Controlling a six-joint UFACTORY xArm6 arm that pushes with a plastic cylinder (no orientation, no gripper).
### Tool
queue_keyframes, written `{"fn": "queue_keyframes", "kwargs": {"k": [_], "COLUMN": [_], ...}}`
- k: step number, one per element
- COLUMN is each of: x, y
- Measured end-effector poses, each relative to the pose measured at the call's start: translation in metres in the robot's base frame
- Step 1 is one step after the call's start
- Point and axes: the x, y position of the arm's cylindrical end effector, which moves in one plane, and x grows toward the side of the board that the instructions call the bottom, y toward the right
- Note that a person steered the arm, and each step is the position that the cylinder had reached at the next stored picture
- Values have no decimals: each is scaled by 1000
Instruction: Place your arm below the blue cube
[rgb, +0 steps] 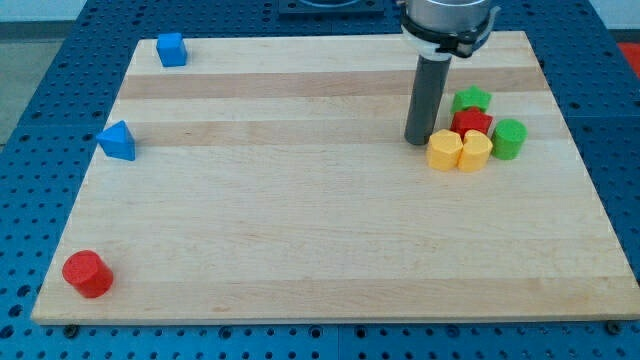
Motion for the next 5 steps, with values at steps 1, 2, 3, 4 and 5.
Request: {"fn": "queue_keyframes", "kwargs": {"k": [1, 2, 3, 4, 5], "x": [-1, -9, -22, -61, -70], "y": [-23, -51, -108, -169, -189]}}
